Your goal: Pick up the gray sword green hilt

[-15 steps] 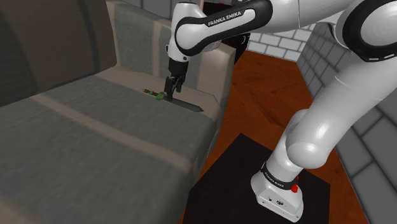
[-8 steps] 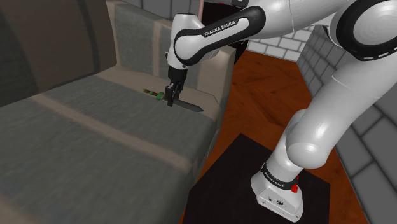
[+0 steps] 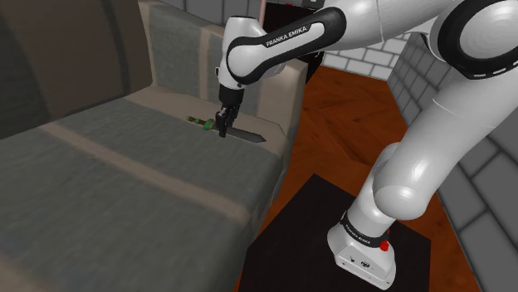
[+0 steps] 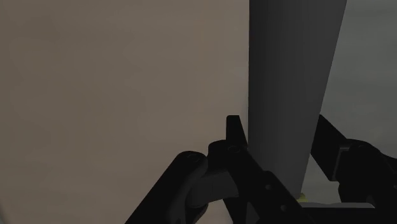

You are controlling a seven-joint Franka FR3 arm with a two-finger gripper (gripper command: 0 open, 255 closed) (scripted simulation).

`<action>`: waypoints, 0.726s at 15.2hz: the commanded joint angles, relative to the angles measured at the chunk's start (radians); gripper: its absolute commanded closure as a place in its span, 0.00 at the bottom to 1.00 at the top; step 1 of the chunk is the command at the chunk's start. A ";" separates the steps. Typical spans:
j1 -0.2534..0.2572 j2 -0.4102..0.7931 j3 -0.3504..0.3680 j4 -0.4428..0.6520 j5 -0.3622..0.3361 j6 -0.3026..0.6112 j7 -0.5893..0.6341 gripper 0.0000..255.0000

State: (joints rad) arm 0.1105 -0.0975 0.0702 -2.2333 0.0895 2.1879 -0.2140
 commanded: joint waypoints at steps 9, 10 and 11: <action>0.000 -0.042 -0.001 0.060 -0.001 -0.108 0.004 1.00; 0.000 -0.046 -0.001 0.070 -0.001 -0.122 0.005 1.00; 0.000 -0.049 -0.001 0.079 -0.001 -0.135 0.006 1.00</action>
State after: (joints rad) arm 0.1090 -0.1408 0.0671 -2.1622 0.0882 2.0671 -0.2129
